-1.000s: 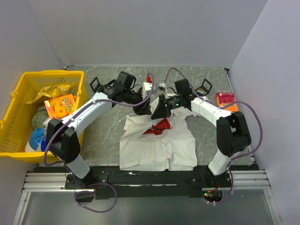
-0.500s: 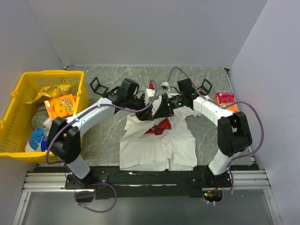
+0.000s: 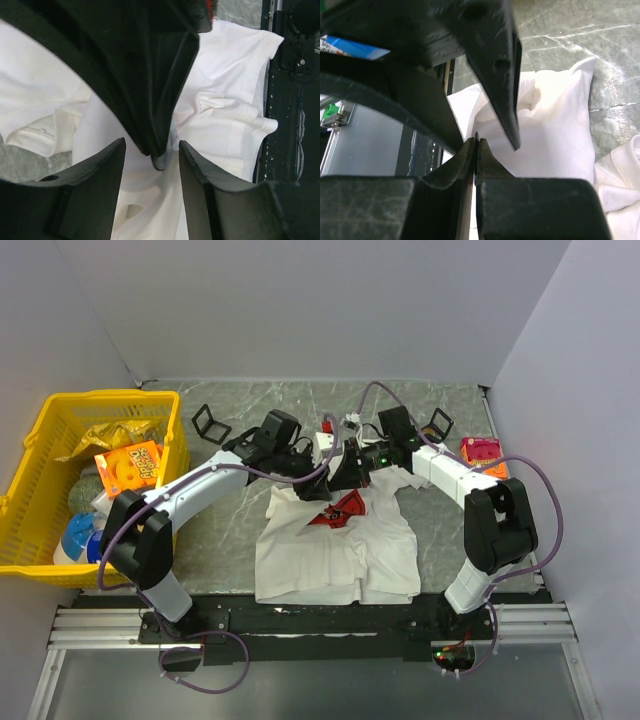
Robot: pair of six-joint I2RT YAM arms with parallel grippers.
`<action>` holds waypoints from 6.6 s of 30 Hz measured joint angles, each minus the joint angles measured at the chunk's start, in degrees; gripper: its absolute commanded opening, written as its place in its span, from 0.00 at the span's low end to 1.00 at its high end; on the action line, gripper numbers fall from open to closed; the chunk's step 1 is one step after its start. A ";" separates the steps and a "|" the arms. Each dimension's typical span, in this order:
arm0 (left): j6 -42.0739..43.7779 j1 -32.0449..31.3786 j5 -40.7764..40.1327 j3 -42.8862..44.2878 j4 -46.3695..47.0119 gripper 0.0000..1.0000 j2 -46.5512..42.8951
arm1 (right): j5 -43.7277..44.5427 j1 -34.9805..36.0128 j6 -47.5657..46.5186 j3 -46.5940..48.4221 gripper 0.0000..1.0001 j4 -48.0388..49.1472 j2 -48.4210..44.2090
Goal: Remove the brooch from the garment
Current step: Open the brooch on the clothes.
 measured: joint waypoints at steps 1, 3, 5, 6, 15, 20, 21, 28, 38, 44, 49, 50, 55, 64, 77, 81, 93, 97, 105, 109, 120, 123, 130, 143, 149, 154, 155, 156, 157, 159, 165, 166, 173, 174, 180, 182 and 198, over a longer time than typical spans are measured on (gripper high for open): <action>0.02 -0.28 0.07 0.00 -0.04 0.53 0.00 | 0.00 0.00 0.04 0.00 0.00 0.13 0.00; 0.04 -0.85 0.39 0.00 -0.15 0.53 0.00 | 0.02 0.00 0.28 0.00 0.00 0.22 0.00; 0.04 -1.36 0.50 0.00 -0.31 0.53 0.00 | 0.02 0.00 0.50 0.00 0.00 0.52 0.00; 0.04 -1.55 0.50 0.00 -0.35 0.53 0.00 | 0.02 0.00 0.61 0.00 0.00 0.63 0.00; 0.11 -1.79 -0.20 0.00 -0.26 0.46 0.00 | -0.17 0.00 1.05 0.00 0.00 0.59 0.00; 0.31 -1.79 -0.55 0.00 -0.22 0.43 0.00 | -0.22 0.00 1.03 0.00 0.00 0.59 0.00; 0.31 -1.79 -0.61 0.00 -0.22 0.42 0.00 | -0.26 0.00 1.03 0.00 0.00 0.59 0.00; 0.09 -1.73 -0.98 0.00 -0.20 0.32 0.11 | -0.55 0.00 0.94 0.00 0.00 0.39 0.00; -0.17 -1.68 -1.07 0.00 -0.13 0.18 0.35 | -0.50 0.00 0.00 0.00 0.00 0.09 0.00; -0.74 -1.68 -1.11 0.00 -0.04 0.10 0.39 | -0.48 0.00 -0.09 0.00 0.00 0.07 0.00; -1.22 -1.68 -1.14 0.00 0.02 0.05 0.46 | -0.39 0.00 -0.22 0.00 0.00 0.00 0.00; -1.25 -1.66 -1.14 0.00 0.02 0.03 0.46 | -0.39 0.00 -0.31 0.00 0.00 0.00 0.00; -1.95 -1.62 -1.11 0.00 0.04 0.04 0.46 | -0.39 0.00 -0.37 0.00 0.00 0.00 0.00; -3.06 -1.57 -1.11 0.00 0.46 0.28 0.68 | -0.31 0.00 -0.57 0.00 0.00 -0.02 0.00; -2.93 -1.51 -0.98 0.00 0.59 0.42 0.70 | -0.17 0.00 -0.66 0.00 0.00 0.07 0.00; -2.91 -1.53 -0.55 0.00 0.61 0.44 0.70 | -0.17 0.00 -0.61 0.00 0.00 0.09 0.00; -2.58 -1.40 -0.66 0.00 0.50 0.20 0.70 | -0.37 0.02 -0.57 0.00 0.00 0.07 0.00; -3.06 -1.14 -0.61 0.00 0.39 0.15 0.70 | -0.35 0.02 -1.36 0.00 0.00 0.52 0.00; -3.02 -1.14 -0.66 0.00 0.37 0.12 0.70 | -0.35 0.02 -1.64 0.00 0.00 0.50 0.00; -3.87 -1.07 -0.74 0.00 0.48 0.09 0.70 | -0.35 0.02 -1.60 0.00 0.00 0.57 0.00; -10.49 -0.61 -4.17 -1.33 3.93 0.16 0.70 | 1.90 0.20 1.42 -0.94 0.00 5.68 0.00; -11.43 -0.66 -5.79 -3.15 6.56 0.26 -0.04 | 2.99 0.24 1.49 -1.03 0.00 6.19 0.00; -11.26 -0.96 -8.55 -5.03 8.04 0.40 -2.47 | 2.40 0.59 2.51 -1.07 0.00 7.21 0.00; -7.63 0.59 -5.42 -5.05 6.82 0.47 -4.48 | 1.05 0.61 2.25 -0.90 0.00 5.03 0.00; -5.46 1.49 -3.15 -5.05 5.97 0.51 -6.10 | 0.85 0.61 2.25 -0.90 0.00 4.07 0.00; -4.39 1.49 -1.55 -5.05 5.73 0.53 -6.23 | 0.85 0.63 2.29 -0.90 0.00 3.96 0.00; -4.37 1.49 -1.42 -5.05 5.75 0.53 -6.23 | 0.85 0.63 2.32 -0.90 0.00 3.96 0.00; -4.37 1.46 -1.33 -5.05 5.75 0.53 -6.23 | 0.85 0.63 2.32 -0.90 0.00 3.96 0.00; -4.35 1.42 -1.29 -5.07 5.77 0.52 -6.23 | 0.87 0.63 2.32 -0.90 0.00 3.96 0.00; -4.28 1.20 -1.33 -5.29 5.88 0.52 -6.23 | 0.90 0.63 2.34 -0.90 0.00 3.96 0.00; -3.91 -0.35 -2.78 -5.79 5.90 0.52 -5.99 | 0.92 0.63 2.34 -0.90 0.00 3.96 0.00; -3.89 -0.55 -3.21 -5.79 5.90 0.52 -5.90 | 0.92 0.63 2.34 -0.90 0.00 3.96 0.00; -3.72 -0.98 -5.18 -5.79 5.92 0.46 -4.63 | 0.92 0.63 2.32 -0.90 0.00 3.93 0.00; -3.69 -1.01 -5.42 -5.79 5.95 0.46 -4.33 | 0.92 0.63 2.32 -0.90 0.00 3.93 0.00; -3.45 -1.36 -6.14 -5.79 5.92 0.43 -3.23 | 1.16 0.63 2.29 -0.90 0.00 3.89 0.00; -3.43 -1.49 -6.27 -5.79 5.92 0.39 -3.23 | 1.18 0.63 2.29 -0.90 0.00 3.89 0.00; -6.21 -1.68 -7.17 -5.99 6.56 0.20 -3.23 | 1.42 0.61 1.33 -0.85 0.00 4.13 0.00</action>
